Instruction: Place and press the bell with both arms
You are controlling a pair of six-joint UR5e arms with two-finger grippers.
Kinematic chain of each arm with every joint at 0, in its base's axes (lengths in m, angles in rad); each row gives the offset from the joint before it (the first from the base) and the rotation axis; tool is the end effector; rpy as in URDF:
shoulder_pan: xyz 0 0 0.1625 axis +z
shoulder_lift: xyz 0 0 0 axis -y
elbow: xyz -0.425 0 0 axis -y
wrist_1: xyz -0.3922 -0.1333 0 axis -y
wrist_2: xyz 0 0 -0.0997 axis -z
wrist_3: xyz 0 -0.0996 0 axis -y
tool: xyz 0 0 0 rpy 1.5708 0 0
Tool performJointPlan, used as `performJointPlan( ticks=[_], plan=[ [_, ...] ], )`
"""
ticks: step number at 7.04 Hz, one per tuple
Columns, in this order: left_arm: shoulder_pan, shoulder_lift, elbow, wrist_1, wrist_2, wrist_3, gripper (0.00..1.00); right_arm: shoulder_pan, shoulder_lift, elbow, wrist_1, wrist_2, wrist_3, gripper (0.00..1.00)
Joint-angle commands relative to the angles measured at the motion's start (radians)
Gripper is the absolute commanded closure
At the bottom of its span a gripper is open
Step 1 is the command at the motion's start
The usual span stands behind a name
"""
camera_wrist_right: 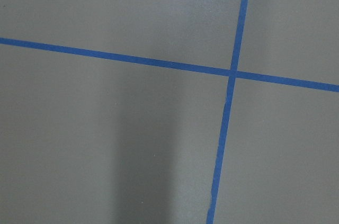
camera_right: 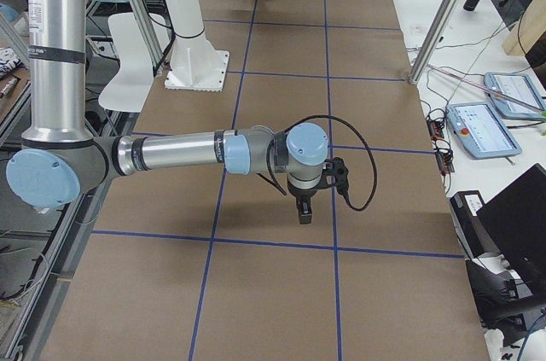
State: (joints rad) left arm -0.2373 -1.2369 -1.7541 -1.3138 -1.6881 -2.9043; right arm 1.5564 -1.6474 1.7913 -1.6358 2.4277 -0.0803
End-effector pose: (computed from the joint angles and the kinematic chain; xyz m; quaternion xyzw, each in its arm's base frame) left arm 0.2638 -0.1889 0.7532 0.0563 -0.2024 -0.6997 0.6829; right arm 0.0514 -0.4609 0.5872 0.0495 -0.4137 -0.0594 0.9071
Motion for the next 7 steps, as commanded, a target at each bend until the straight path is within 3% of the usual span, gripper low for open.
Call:
performJointPlan(
  ticks=[1,7],
  plan=[
    [0.004,0.008,-0.001,-0.002,-0.002,0.0,0.0,-0.001,-0.002,0.014,-0.004,0.014,0.001,0.0],
    [0.01,0.033,0.002,-0.001,-0.002,0.016,0.0,0.001,-0.005,0.016,-0.004,0.025,0.001,0.0]
  ],
)
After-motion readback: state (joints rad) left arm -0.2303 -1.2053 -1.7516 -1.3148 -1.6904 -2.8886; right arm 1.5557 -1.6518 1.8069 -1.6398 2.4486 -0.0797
